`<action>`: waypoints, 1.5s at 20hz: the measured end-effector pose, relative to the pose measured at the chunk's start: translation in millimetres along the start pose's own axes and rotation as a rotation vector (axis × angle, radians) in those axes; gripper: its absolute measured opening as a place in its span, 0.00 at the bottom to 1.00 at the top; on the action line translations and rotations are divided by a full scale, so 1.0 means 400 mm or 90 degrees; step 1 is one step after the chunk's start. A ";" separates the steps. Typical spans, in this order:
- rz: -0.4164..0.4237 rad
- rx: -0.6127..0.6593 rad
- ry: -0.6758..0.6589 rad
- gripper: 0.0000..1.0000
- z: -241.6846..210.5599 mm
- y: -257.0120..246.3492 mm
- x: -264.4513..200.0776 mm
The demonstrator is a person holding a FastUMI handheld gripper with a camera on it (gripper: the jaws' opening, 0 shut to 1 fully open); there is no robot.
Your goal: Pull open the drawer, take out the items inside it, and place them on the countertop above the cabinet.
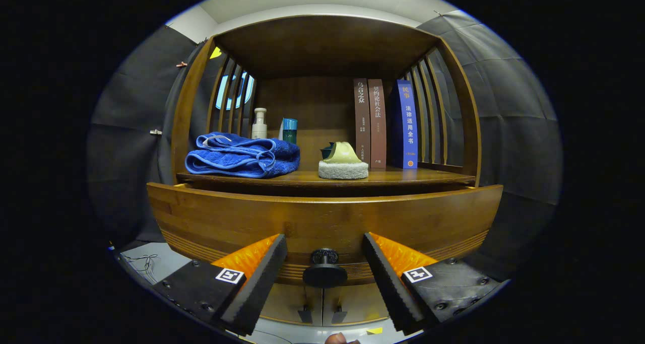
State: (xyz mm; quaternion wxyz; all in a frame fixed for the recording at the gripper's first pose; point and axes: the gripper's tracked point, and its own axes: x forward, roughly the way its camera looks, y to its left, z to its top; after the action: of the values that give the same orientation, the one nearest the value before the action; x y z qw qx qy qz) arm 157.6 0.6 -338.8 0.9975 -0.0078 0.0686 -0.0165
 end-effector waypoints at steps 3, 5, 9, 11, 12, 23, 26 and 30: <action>-0.001 -0.010 0.001 0.99 0.001 0.000 0.047; -0.002 -0.018 0.006 0.99 0.000 -0.001 0.077; -0.008 -0.030 0.006 0.99 0.002 -0.001 0.104; -0.009 -0.032 0.000 0.98 0.000 0.001 0.113; -0.008 -0.030 -0.003 0.99 0.002 0.003 0.112; -0.029 0.011 0.026 0.99 0.018 -0.069 -0.014; -0.023 0.001 0.001 0.98 0.064 -0.057 -0.082; 0.008 0.022 -0.014 0.99 0.141 -0.040 -0.180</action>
State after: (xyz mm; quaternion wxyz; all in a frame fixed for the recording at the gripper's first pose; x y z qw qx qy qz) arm 93.5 -12.2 -272.8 0.9982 0.0100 0.0572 -0.0112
